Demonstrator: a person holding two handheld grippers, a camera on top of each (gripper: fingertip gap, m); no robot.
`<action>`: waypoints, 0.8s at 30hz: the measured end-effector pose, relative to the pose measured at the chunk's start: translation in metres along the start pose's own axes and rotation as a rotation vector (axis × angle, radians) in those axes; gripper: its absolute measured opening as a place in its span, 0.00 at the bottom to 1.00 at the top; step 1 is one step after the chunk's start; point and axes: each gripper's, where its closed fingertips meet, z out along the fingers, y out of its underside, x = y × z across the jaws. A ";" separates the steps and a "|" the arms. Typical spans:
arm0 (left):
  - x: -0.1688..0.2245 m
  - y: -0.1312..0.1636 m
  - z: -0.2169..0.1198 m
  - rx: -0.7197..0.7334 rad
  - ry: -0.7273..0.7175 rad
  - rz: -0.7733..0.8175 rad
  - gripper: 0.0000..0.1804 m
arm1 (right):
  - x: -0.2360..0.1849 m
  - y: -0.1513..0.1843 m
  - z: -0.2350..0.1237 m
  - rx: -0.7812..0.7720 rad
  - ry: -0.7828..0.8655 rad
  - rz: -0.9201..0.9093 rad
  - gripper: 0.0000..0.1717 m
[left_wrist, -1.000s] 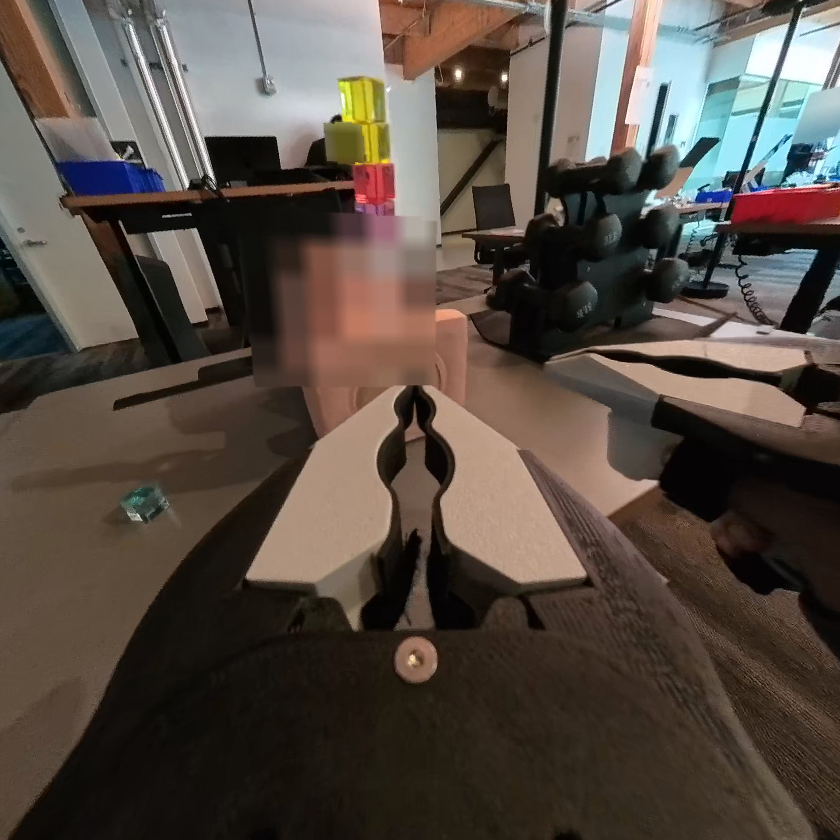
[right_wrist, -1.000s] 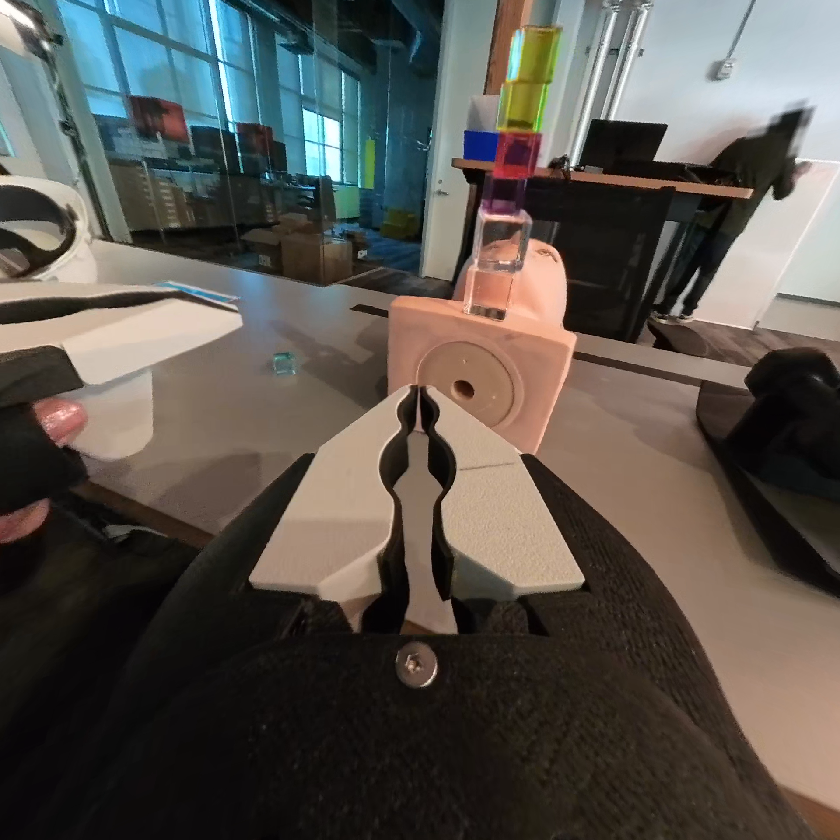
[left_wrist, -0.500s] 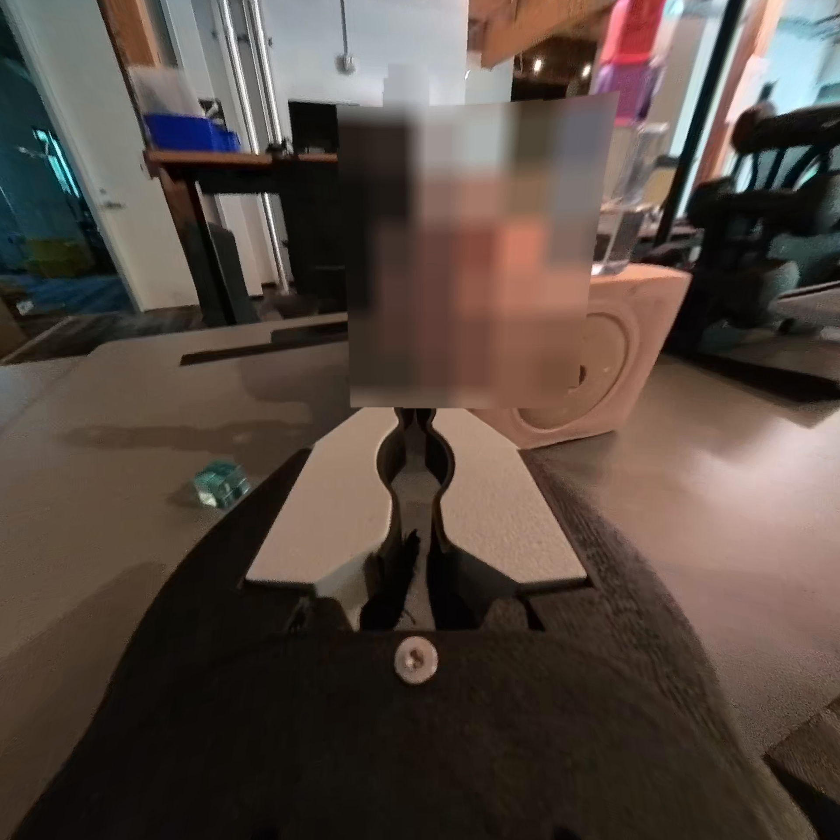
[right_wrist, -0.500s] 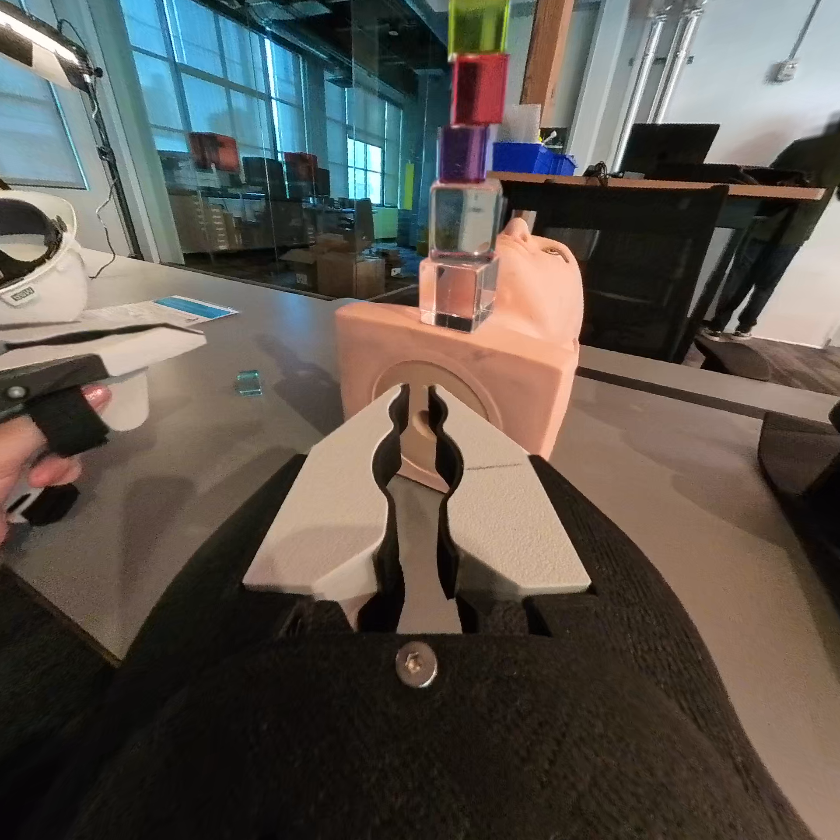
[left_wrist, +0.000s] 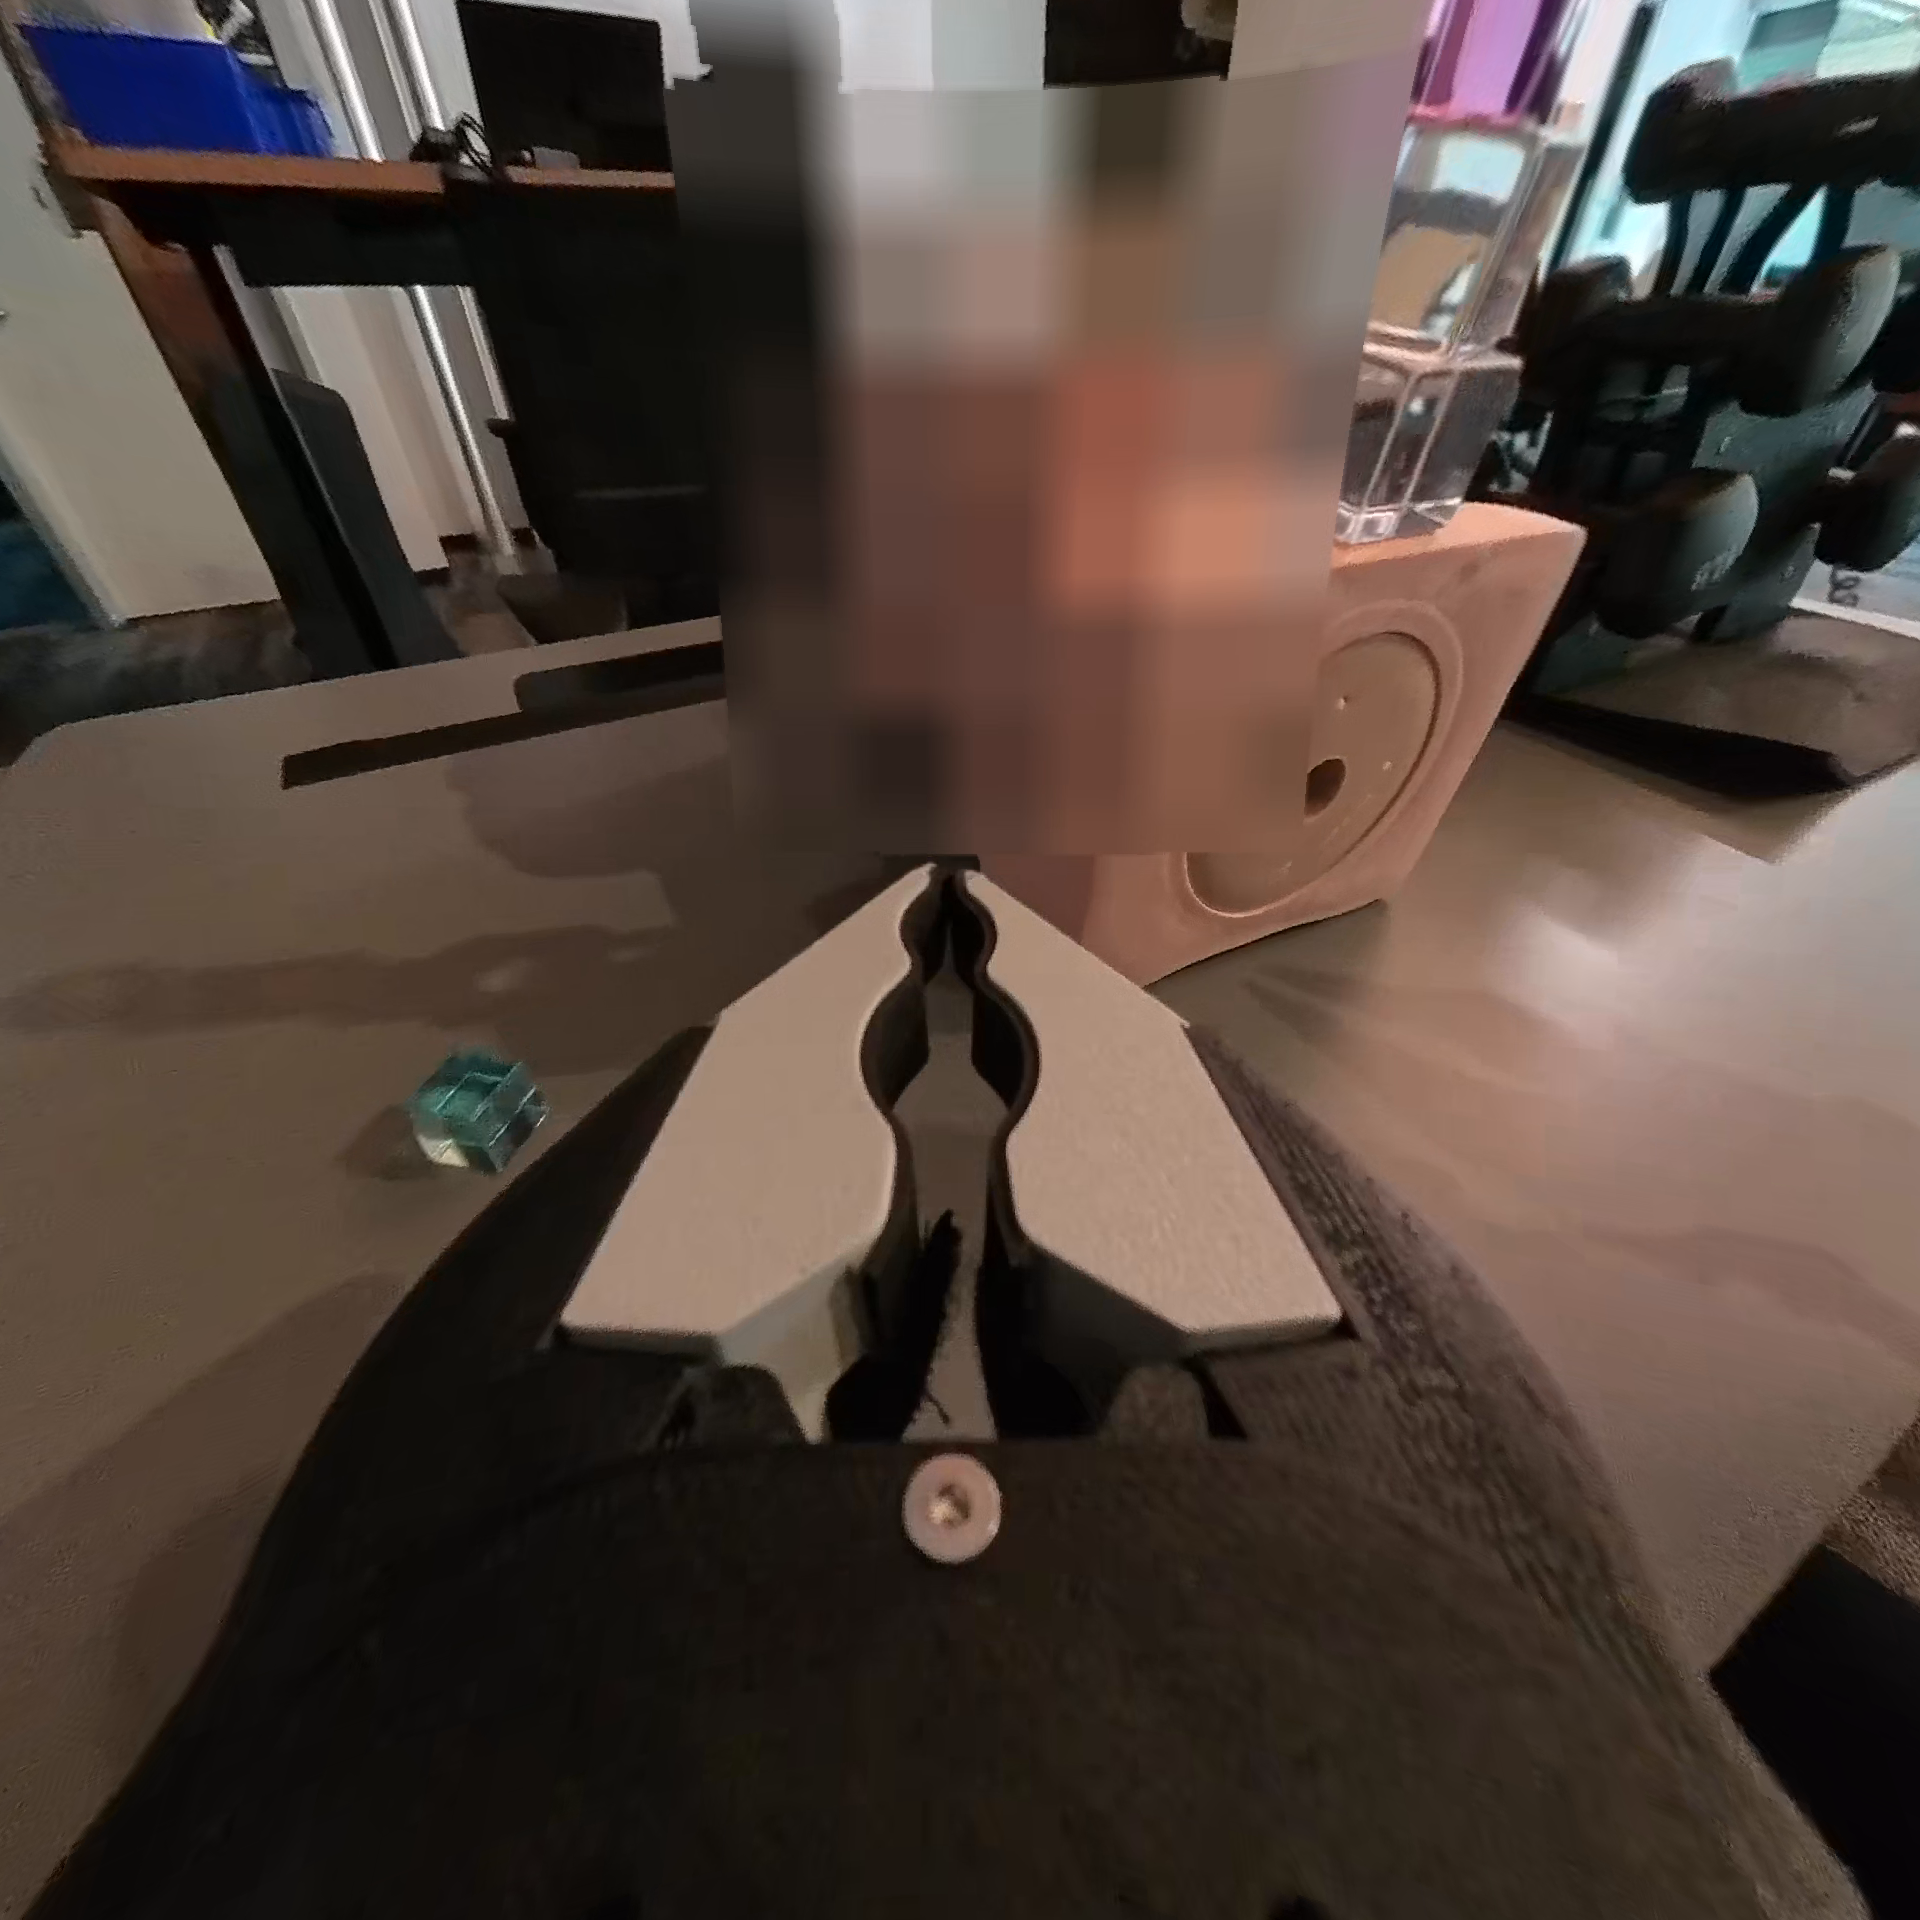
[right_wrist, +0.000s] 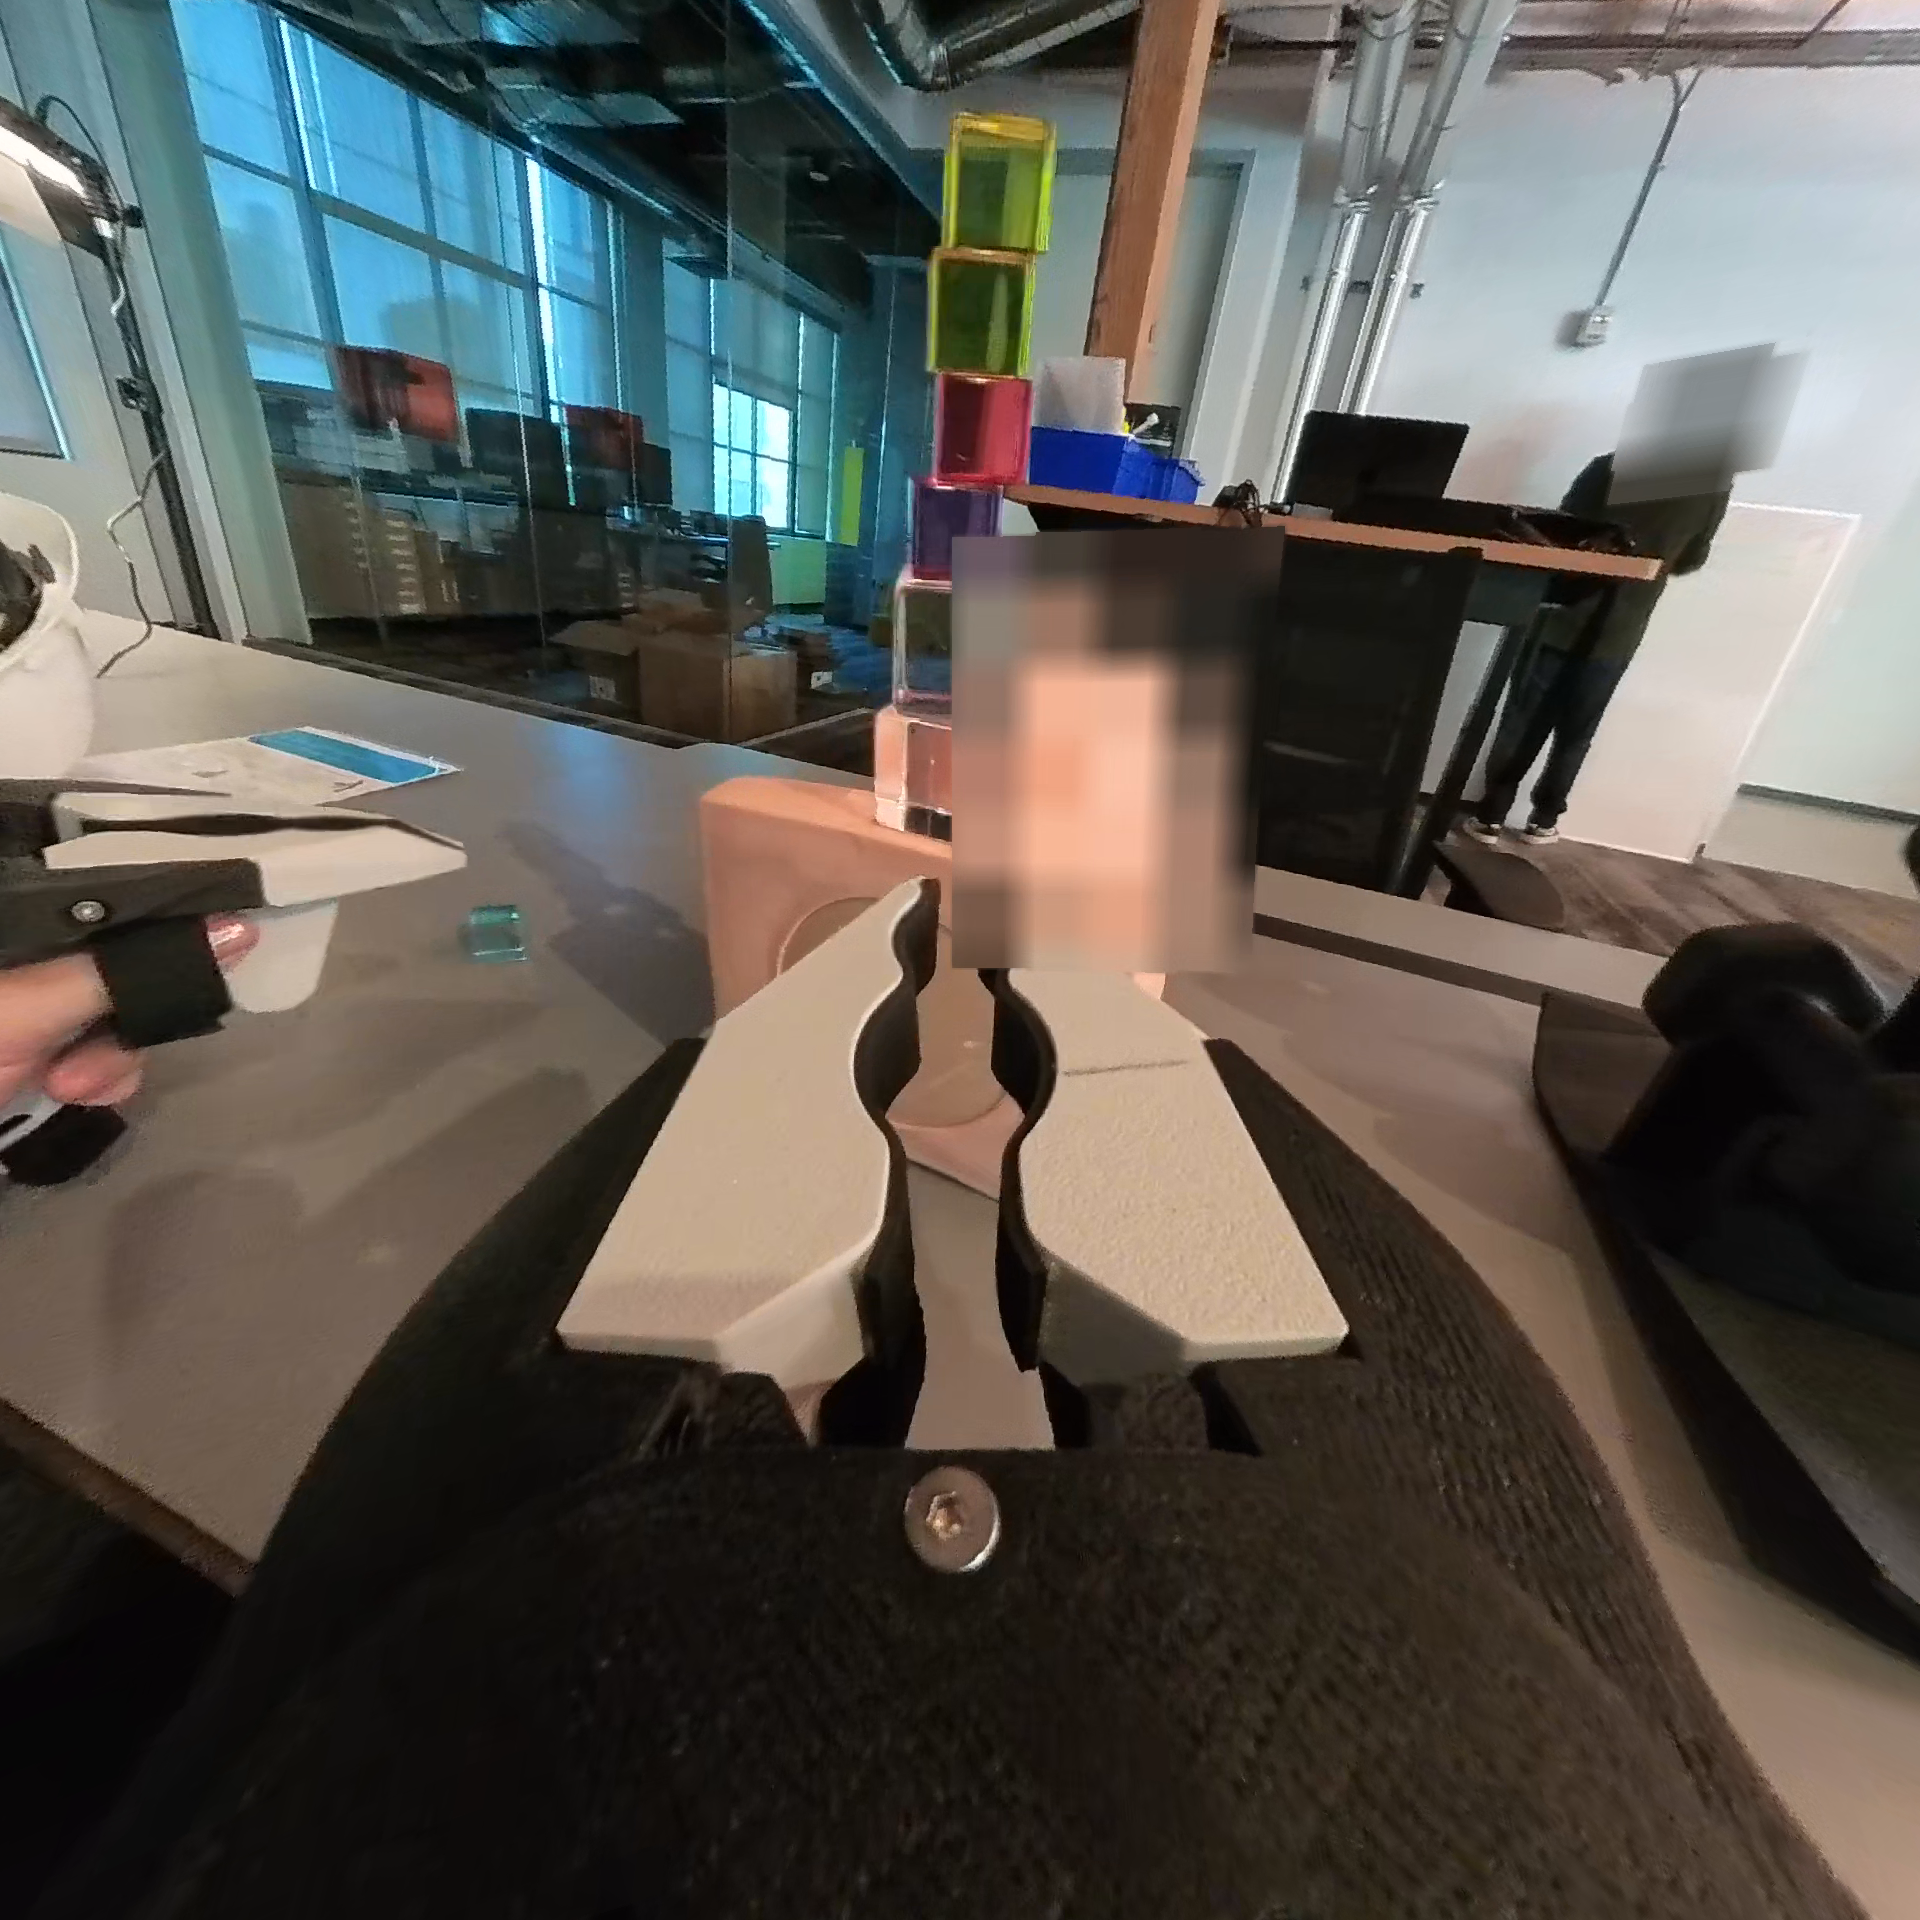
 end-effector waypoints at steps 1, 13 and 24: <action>-0.001 0.001 0.004 -0.008 0.007 -0.001 0.00 | 0.001 0.000 0.001 0.002 0.006 -0.010 0.03; -0.077 0.004 -0.003 0.072 -0.107 -0.044 0.03 | 0.003 0.007 0.028 0.046 0.006 -0.008 0.04; -0.122 0.025 0.002 -0.037 -0.165 -0.130 0.29 | -0.006 0.010 0.043 0.077 -0.024 -0.049 0.06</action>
